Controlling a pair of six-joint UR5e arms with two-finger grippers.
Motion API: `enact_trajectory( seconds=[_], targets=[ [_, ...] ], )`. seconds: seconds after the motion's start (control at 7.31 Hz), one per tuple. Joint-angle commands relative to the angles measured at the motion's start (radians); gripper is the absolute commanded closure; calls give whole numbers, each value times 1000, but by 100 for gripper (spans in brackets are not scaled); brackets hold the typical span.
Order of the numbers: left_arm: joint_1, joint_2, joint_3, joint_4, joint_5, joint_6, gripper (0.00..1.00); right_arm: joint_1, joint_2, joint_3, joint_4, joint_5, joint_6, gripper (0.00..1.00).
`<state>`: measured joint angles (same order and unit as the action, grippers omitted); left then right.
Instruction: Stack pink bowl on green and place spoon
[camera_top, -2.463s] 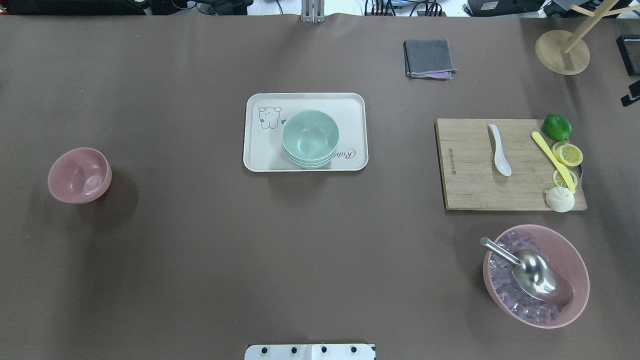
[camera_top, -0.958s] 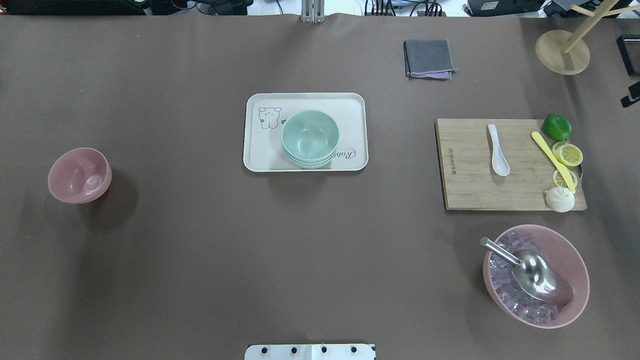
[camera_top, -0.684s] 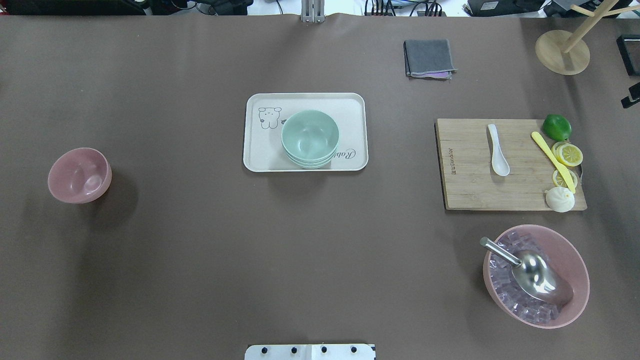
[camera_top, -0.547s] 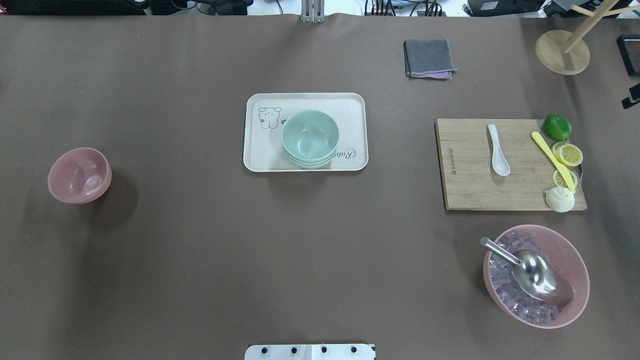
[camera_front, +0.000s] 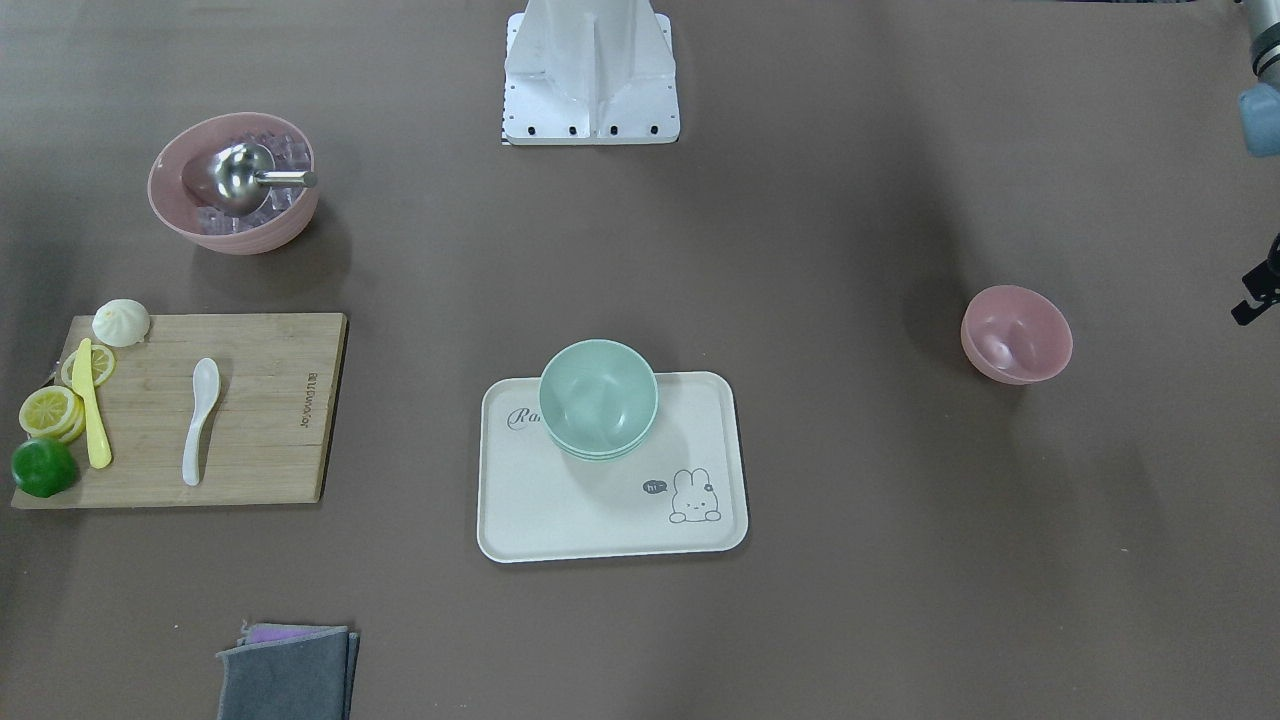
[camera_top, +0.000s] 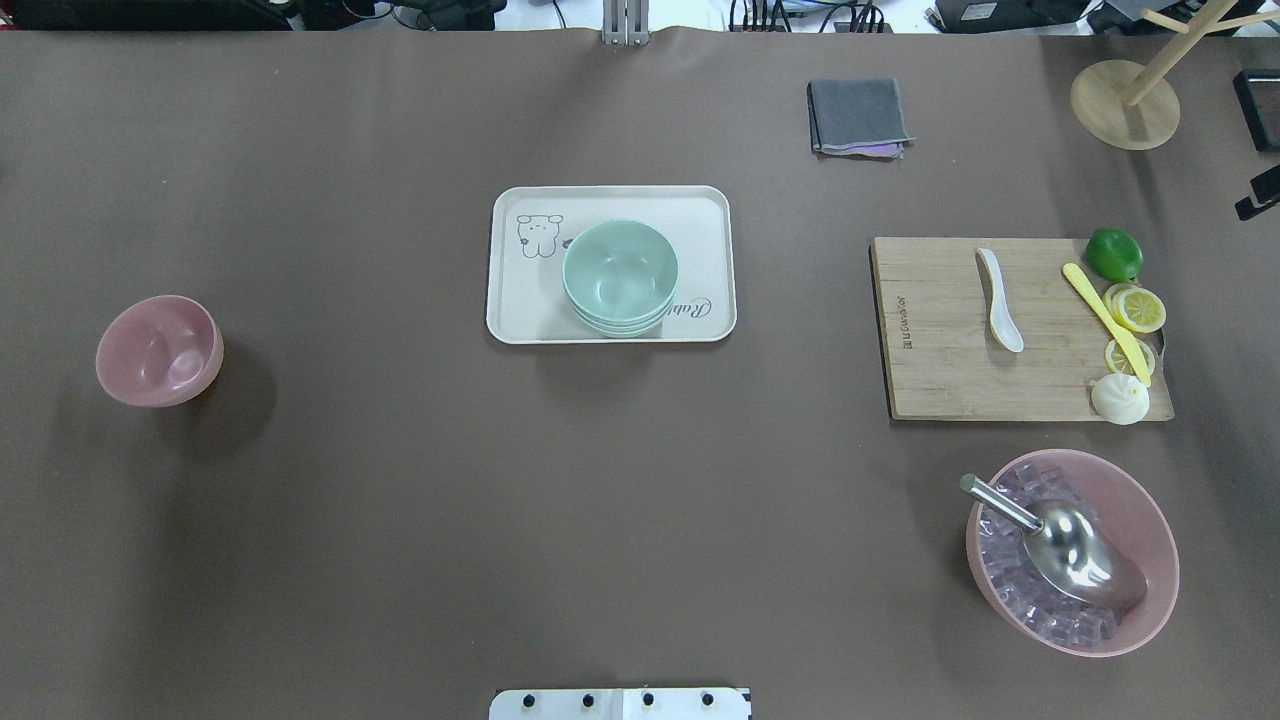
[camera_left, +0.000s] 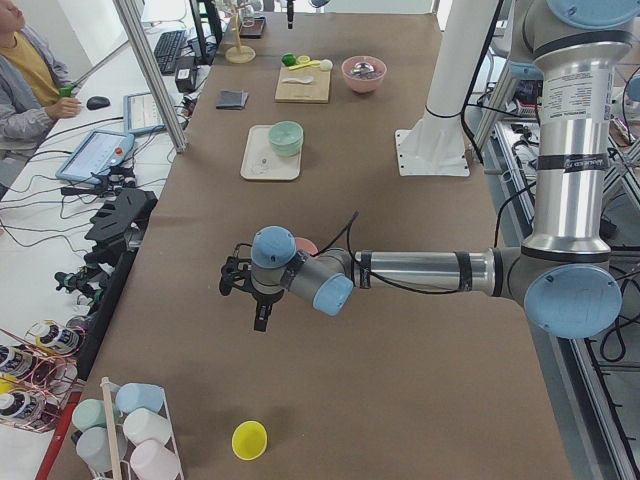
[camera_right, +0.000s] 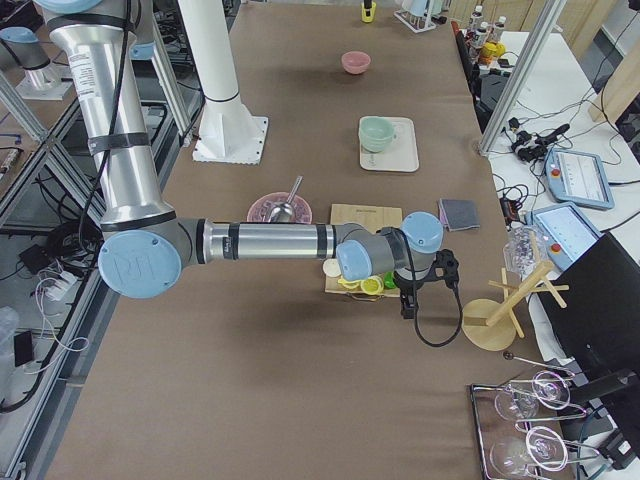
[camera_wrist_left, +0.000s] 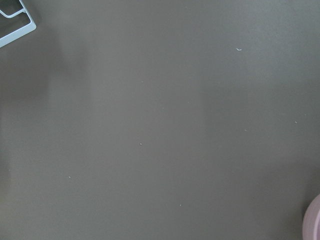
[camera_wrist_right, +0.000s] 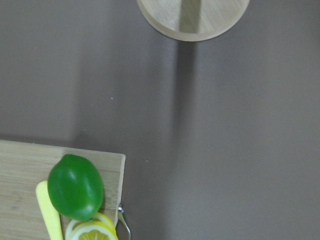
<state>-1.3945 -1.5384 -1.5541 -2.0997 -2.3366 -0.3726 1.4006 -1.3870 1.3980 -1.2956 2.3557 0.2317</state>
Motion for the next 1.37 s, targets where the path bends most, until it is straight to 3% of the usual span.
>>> enact_trajectory(
  seconds=[0.0,0.41,0.82,1.09,1.23],
  targets=[
    [2,0,-1,1,0,-2,2,-11,2,-1,1,1,1,0],
    [14,-17,0,3,8,-22,2,-28,11,-2,-1,-1,4,0],
    [101,-94,-1,15,0,-224,2,-49,25,18,-1,5,11,0],
    [240,-173,12,47,10,-358,3,-58,26,28,1,4,70,0],
    [267,-166,14,47,11,-370,3,-90,25,48,1,2,92,0]
  ],
)
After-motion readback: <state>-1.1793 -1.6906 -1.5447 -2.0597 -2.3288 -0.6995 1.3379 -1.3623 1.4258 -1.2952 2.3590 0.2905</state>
